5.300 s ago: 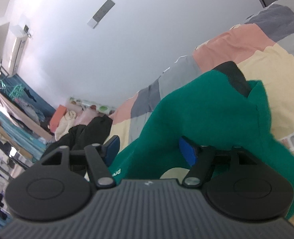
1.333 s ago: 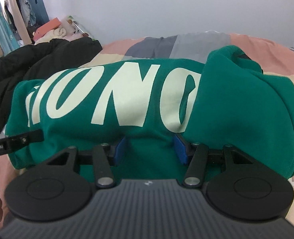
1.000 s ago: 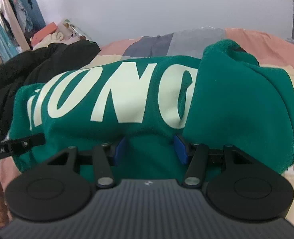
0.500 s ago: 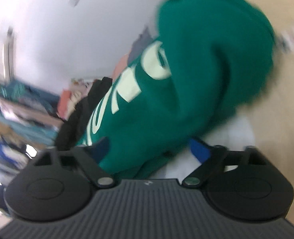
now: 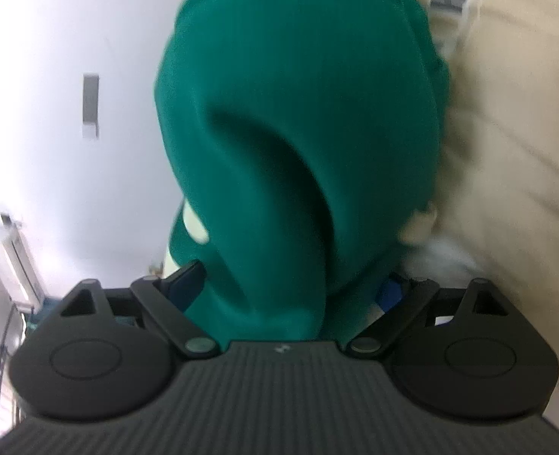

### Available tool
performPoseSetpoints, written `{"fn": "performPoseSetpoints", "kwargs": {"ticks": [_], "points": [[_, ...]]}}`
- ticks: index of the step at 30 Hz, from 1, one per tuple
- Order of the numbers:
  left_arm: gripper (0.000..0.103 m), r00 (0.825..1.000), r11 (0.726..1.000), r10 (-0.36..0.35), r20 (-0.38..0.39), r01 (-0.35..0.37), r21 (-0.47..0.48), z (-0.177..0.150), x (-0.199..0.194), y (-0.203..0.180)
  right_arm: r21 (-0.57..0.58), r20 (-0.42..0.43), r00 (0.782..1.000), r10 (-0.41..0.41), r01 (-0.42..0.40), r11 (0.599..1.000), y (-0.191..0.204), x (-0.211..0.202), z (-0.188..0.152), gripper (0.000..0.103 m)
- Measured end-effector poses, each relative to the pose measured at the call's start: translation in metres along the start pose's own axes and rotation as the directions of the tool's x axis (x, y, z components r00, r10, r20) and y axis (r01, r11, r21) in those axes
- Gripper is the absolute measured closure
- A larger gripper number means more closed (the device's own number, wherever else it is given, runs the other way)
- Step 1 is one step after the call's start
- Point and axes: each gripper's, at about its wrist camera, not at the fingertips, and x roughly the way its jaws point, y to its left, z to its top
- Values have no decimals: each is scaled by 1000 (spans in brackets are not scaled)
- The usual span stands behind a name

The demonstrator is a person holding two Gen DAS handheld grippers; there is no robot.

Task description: Fold large clothes

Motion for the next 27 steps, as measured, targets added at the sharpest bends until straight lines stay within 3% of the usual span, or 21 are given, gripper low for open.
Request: {"fn": "performPoseSetpoints", "kwargs": {"ticks": [10, 14, 17, 22, 27], "points": [[8, 998, 998, 29, 58, -32, 50, 8, 24, -10, 4, 81, 997, -5, 5, 1000, -1, 20, 14, 8], [24, 995, 991, 42, 85, -52, 126, 20, 31, -17, -59, 72, 997, -1, 5, 998, 5, 31, 16, 9], [39, 996, 989, 43, 83, -54, 137, 24, 25, -15, -106, 53, 999, -7, 12, 994, 10, 34, 19, 21], [59, 995, 961, 47, 88, -69, 267, 21, 20, -34, -187, 42, 999, 35, -27, 982, 18, 25, 21, 55], [65, 994, 915, 59, 91, -90, 392, 16, 15, -52, -298, 46, 997, 59, -43, 954, 33, 13, 18, 64]]}}
